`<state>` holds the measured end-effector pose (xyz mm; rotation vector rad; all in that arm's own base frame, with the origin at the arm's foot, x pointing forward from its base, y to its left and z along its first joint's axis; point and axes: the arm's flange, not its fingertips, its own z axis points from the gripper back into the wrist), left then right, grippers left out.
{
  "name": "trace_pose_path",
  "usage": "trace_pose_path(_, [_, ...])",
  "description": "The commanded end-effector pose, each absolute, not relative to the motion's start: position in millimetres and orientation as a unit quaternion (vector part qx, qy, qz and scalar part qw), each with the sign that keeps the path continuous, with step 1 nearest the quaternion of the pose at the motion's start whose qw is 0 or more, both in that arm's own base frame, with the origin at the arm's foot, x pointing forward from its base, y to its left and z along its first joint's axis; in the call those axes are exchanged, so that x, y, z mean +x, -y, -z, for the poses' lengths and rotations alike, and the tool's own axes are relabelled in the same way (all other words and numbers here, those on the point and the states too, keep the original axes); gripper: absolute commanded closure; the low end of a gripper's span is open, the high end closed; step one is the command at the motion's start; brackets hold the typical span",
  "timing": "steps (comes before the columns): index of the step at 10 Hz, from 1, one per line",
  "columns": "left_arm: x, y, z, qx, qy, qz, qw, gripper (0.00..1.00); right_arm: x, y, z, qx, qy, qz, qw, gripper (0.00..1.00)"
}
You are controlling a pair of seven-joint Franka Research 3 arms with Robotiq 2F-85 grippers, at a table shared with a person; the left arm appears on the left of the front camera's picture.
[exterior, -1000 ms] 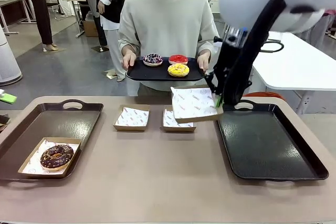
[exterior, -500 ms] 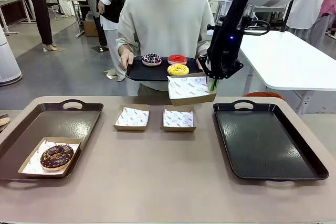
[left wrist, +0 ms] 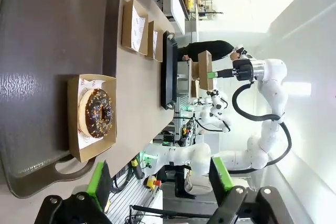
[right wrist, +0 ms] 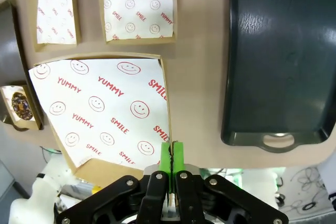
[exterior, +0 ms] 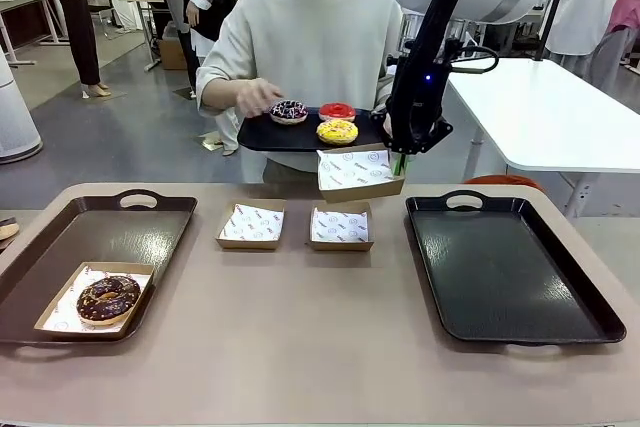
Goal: Individually package the donuts and arrange them on the tray.
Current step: Place the picked Paper togo box on the Handle tray while simultaneously picking up another Paper togo box from the table with the other hand.
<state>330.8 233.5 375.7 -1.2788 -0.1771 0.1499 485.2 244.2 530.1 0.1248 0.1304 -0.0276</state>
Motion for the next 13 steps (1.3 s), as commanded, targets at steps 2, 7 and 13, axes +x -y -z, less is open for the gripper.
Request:
trace_pose_path(2, [328.2,-228.6,-380.7,-0.596,0.084,-0.070,0.796,0.02,479.1,-242.0,-535.9,0.068,-0.062,0.010,0.996,1.00])
trace_pose_path(7, [328.2,-228.6,-380.7,-0.596,0.084,-0.070,0.796,0.02,479.1,-242.0,-535.9,0.068,-0.062,0.010,0.996,1.00])
trace_pose_path(13, [328.2,-228.6,-380.7,-0.596,0.084,-0.070,0.796,0.02,479.1,-242.0,-535.9,0.068,-0.062,0.010,0.996,1.00])
